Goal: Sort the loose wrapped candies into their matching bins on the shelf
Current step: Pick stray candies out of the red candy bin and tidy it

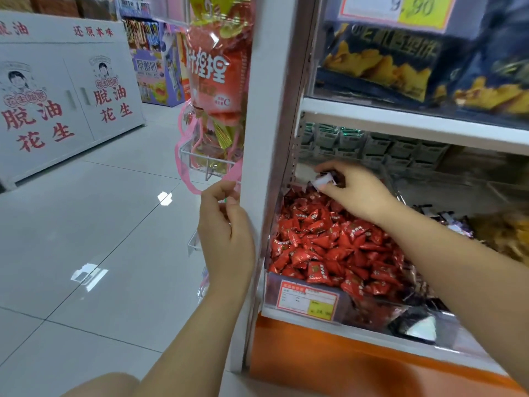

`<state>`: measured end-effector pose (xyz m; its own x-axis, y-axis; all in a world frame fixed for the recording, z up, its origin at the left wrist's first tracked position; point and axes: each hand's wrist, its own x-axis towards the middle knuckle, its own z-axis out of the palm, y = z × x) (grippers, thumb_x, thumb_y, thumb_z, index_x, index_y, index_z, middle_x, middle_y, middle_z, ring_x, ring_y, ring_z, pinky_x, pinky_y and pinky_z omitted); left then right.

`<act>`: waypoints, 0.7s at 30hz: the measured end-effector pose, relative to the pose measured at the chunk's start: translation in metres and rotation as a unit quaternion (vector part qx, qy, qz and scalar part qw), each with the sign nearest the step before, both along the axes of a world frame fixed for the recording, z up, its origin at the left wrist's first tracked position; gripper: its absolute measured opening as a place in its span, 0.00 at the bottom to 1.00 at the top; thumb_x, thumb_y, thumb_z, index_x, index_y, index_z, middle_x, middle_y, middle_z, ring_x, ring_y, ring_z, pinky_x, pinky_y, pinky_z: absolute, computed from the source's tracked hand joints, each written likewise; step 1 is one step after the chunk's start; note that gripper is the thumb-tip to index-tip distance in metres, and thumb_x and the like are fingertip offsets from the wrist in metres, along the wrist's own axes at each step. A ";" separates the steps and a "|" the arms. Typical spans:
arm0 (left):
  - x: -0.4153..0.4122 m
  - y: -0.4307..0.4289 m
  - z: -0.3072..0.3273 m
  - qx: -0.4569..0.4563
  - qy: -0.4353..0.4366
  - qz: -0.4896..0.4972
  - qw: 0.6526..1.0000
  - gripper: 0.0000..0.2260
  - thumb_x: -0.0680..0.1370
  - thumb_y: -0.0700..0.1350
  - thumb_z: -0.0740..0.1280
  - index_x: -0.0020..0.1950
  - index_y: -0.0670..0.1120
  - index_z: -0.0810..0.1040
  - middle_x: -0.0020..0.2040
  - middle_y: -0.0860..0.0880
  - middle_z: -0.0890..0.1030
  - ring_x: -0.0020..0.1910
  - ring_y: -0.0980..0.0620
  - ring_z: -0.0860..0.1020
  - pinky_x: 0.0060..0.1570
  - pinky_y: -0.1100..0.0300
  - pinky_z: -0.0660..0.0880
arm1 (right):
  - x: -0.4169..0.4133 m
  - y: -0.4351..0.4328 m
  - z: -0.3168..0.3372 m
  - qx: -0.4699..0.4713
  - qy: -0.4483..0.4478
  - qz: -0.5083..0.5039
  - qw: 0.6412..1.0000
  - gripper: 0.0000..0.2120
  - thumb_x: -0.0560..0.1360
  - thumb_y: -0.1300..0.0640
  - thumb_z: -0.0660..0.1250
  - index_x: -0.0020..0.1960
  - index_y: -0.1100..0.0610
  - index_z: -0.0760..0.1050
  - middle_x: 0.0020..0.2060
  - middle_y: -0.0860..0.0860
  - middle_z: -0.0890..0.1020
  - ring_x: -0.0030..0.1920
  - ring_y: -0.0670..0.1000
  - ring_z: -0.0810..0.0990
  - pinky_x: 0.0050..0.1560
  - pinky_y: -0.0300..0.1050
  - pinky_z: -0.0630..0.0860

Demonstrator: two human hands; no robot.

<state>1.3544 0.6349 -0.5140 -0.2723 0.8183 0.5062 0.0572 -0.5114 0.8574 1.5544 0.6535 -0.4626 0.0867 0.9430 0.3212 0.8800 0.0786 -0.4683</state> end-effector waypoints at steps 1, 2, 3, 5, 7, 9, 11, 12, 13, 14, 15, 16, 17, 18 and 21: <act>0.000 -0.002 -0.001 -0.002 0.002 0.002 1.000 0.14 0.79 0.37 0.56 0.50 0.57 0.69 0.45 0.60 0.74 0.42 0.67 0.73 0.41 0.76 0.66 | 0.001 -0.015 0.002 0.017 0.005 -0.001 1.000 0.13 0.76 0.57 0.67 0.60 0.55 0.76 0.51 0.47 0.78 0.51 0.44 0.75 0.44 0.27 0.66; 0.000 -0.003 -0.002 -0.003 0.004 0.004 1.000 0.13 0.79 0.37 0.56 0.51 0.56 0.69 0.46 0.61 0.74 0.42 0.67 0.73 0.42 0.76 0.66 | 0.003 -0.030 0.004 0.034 0.013 -0.006 0.999 0.12 0.75 0.57 0.67 0.59 0.54 0.77 0.50 0.46 0.78 0.51 0.44 0.75 0.44 0.25 0.65; -0.001 -0.004 -0.004 -0.003 0.006 0.007 1.000 0.12 0.79 0.38 0.56 0.52 0.55 0.69 0.47 0.61 0.74 0.43 0.66 0.73 0.43 0.75 0.66 | 0.006 -0.046 0.006 0.046 0.020 -0.016 0.999 0.12 0.76 0.57 0.67 0.59 0.54 0.77 0.51 0.45 0.78 0.51 0.43 0.75 0.45 0.23 0.64; -0.001 -0.010 -0.008 0.002 0.010 0.014 1.000 0.10 0.77 0.40 0.56 0.55 0.52 0.70 0.49 0.61 0.73 0.45 0.63 0.72 0.44 0.74 0.66 | 0.015 -0.076 0.009 0.066 0.018 -0.043 0.997 0.12 0.77 0.56 0.66 0.60 0.53 0.76 0.52 0.44 0.76 0.52 0.40 0.71 0.45 0.18 0.61; -0.001 -0.016 -0.013 0.002 0.019 0.012 1.000 0.10 0.78 0.39 0.58 0.56 0.50 0.69 0.50 0.60 0.72 0.46 0.61 0.72 0.43 0.74 0.67 | 0.027 -0.102 0.011 0.076 0.004 -0.078 0.994 0.14 0.77 0.57 0.64 0.62 0.53 0.75 0.54 0.47 0.74 0.54 0.42 0.70 0.47 0.18 0.59; -0.002 -0.022 -0.016 -0.008 0.034 0.010 0.999 0.10 0.78 0.38 0.61 0.58 0.48 0.70 0.51 0.57 0.71 0.46 0.60 0.71 0.42 0.75 0.67 | 0.043 -0.123 0.013 0.077 -0.012 -0.122 0.989 0.15 0.78 0.59 0.63 0.65 0.55 0.73 0.58 0.52 0.74 0.58 0.48 0.72 0.51 0.25 0.60; -0.004 -0.024 -0.020 -0.014 0.045 0.001 0.999 0.12 0.75 0.41 0.63 0.58 0.48 0.69 0.54 0.55 0.70 0.48 0.58 0.71 0.44 0.72 0.68 | 0.060 -0.136 0.013 0.057 -0.027 -0.170 0.983 0.18 0.78 0.61 0.63 0.67 0.55 0.71 0.61 0.55 0.74 0.61 0.53 0.72 0.56 0.33 0.62; -0.004 -0.024 -0.021 -0.020 0.049 -0.010 0.999 0.14 0.74 0.44 0.63 0.59 0.50 0.69 0.55 0.54 0.70 0.49 0.58 0.71 0.46 0.68 0.69 | 0.066 -0.140 0.013 0.041 -0.037 -0.190 0.980 0.19 0.78 0.61 0.63 0.68 0.54 0.70 0.63 0.55 0.74 0.63 0.54 0.71 0.59 0.36 0.63; -0.005 -0.024 -0.022 -0.029 0.055 -0.025 0.998 0.16 0.72 0.47 0.64 0.59 0.51 0.68 0.56 0.54 0.70 0.51 0.58 0.71 0.48 0.65 0.70 | 0.070 -0.143 0.014 0.026 -0.047 -0.199 0.978 0.21 0.77 0.61 0.63 0.69 0.54 0.69 0.64 0.55 0.73 0.65 0.54 0.70 0.62 0.40 0.64; -0.005 -0.024 -0.023 -0.039 0.065 -0.038 0.996 0.19 0.71 0.49 0.65 0.61 0.51 0.68 0.57 0.54 0.69 0.53 0.57 0.71 0.50 0.64 0.71 | 0.072 -0.144 0.015 0.021 -0.057 -0.200 0.978 0.22 0.77 0.62 0.64 0.70 0.54 0.68 0.65 0.56 0.72 0.66 0.55 0.69 0.65 0.43 0.63; -0.006 -0.024 -0.023 -0.045 0.079 -0.048 0.995 0.22 0.70 0.51 0.66 0.63 0.51 0.68 0.58 0.55 0.69 0.54 0.58 0.71 0.50 0.64 0.71 | 0.070 -0.142 0.018 0.023 -0.064 -0.189 0.980 0.22 0.77 0.62 0.64 0.70 0.55 0.68 0.66 0.56 0.72 0.67 0.55 0.69 0.66 0.44 0.63; -0.006 -0.024 -0.023 -0.048 0.093 -0.054 0.993 0.24 0.70 0.52 0.66 0.65 0.51 0.68 0.58 0.56 0.68 0.55 0.59 0.70 0.50 0.65 0.71 | 0.065 -0.139 0.021 0.030 -0.068 -0.172 0.982 0.21 0.77 0.62 0.64 0.69 0.55 0.69 0.65 0.55 0.73 0.67 0.54 0.69 0.66 0.43 0.62; -0.006 -0.024 -0.023 -0.049 0.101 -0.060 0.992 0.25 0.70 0.53 0.66 0.65 0.52 0.67 0.58 0.57 0.67 0.55 0.60 0.71 0.50 0.66 0.71 | 0.057 -0.133 0.024 0.037 -0.070 -0.148 0.986 0.20 0.77 0.62 0.64 0.68 0.55 0.71 0.64 0.54 0.74 0.66 0.53 0.70 0.65 0.41 0.62; -0.006 -0.023 -0.024 -0.052 0.104 -0.067 0.991 0.25 0.70 0.54 0.66 0.66 0.54 0.66 0.58 0.57 0.67 0.54 0.62 0.71 0.50 0.67 0.71 | 0.046 -0.125 0.026 0.038 -0.068 -0.120 0.990 0.18 0.77 0.62 0.65 0.66 0.54 0.73 0.62 0.51 0.76 0.65 0.51 0.71 0.64 0.37 0.62; -0.006 -0.019 -0.024 -0.064 0.099 -0.089 0.989 0.26 0.69 0.54 0.67 0.66 0.56 0.65 0.59 0.58 0.69 0.56 0.62 0.73 0.50 0.66 0.73 | 0.008 -0.093 0.023 -0.032 -0.051 -0.003 0.998 0.14 0.77 0.60 0.64 0.61 0.51 0.76 0.55 0.43 0.79 0.56 0.41 0.74 0.51 0.21 0.63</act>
